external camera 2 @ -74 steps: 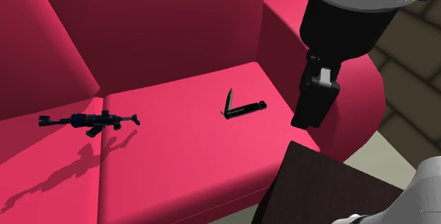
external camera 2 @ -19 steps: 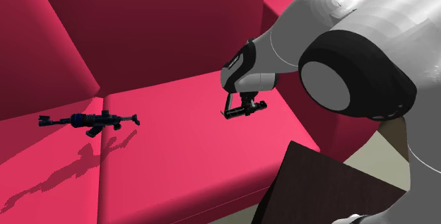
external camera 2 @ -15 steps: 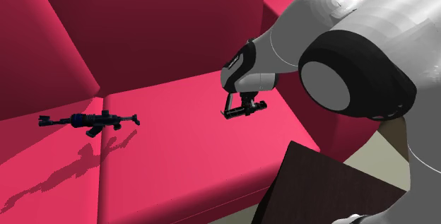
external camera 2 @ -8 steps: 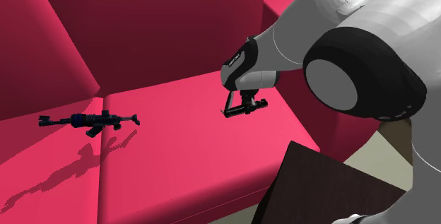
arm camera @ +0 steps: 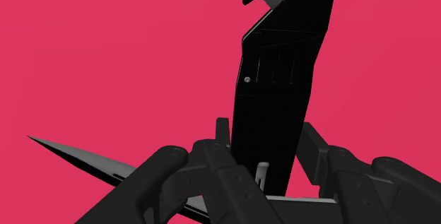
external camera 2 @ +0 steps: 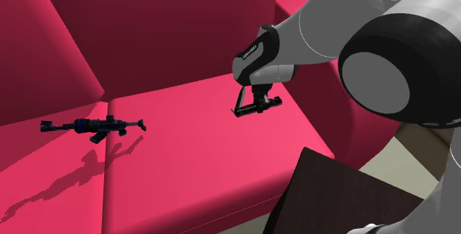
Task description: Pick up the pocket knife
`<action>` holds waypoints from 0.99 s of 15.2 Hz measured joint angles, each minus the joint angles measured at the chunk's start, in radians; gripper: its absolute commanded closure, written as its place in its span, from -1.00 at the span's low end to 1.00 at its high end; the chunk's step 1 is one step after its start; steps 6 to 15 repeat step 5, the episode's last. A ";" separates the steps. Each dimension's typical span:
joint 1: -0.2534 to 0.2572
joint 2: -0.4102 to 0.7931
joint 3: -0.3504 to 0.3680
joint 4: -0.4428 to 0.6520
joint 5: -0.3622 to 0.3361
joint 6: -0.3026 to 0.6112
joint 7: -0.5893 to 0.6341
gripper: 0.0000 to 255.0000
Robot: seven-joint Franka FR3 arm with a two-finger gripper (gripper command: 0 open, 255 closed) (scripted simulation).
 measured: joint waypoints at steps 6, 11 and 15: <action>0.023 -0.053 -0.030 -0.007 -0.041 -0.040 0.030 1.00; 0.023 -0.053 -0.030 -0.007 -0.041 -0.040 0.030 1.00; 0.023 -0.053 -0.030 -0.007 -0.041 -0.040 0.030 1.00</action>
